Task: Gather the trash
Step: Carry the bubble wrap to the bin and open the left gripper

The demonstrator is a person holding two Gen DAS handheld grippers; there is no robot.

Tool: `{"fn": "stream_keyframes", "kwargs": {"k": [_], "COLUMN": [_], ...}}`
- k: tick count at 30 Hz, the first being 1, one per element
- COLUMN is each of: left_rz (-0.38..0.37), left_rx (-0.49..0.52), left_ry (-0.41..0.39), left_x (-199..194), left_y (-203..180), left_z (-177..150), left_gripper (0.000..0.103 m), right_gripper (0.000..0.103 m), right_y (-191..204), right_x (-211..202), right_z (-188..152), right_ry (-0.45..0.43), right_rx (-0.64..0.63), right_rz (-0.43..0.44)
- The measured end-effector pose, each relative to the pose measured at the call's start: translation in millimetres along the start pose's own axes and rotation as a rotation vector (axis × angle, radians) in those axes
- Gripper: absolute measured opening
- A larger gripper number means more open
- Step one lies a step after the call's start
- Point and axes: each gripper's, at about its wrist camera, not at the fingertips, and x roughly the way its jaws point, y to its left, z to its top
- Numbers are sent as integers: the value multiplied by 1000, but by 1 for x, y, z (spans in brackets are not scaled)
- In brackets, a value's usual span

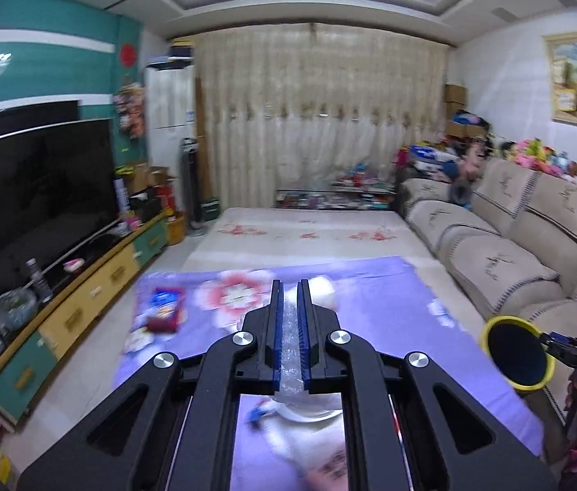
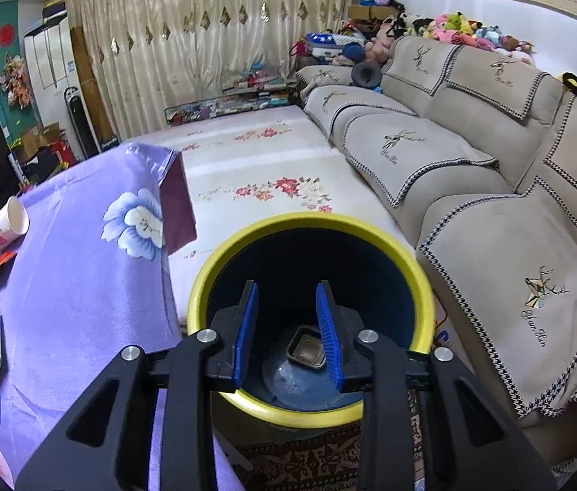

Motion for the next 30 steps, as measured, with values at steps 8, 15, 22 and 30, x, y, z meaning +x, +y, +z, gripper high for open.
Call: {"fn": "stream_keyframes", "kwargs": {"k": [8, 15, 22, 30], "left_rz": [-220, -371, -455, -456], "left_rx": [91, 189, 271, 338], "left_ry": [44, 93, 144, 218], "left_x": [54, 109, 168, 233], "left_y": [-107, -229, -347, -445], "left_z": [17, 17, 2, -30], "left_gripper": [7, 7, 8, 10], "right_gripper": [28, 28, 28, 28], "right_y": [-36, -76, -109, -134], "right_x": [-18, -28, -32, -41], "right_z": [0, -6, -13, -20], "right_ry": [-40, -50, -46, -46], "right_rx": [47, 100, 144, 179], "right_rz": [-38, -76, -105, -135]}}
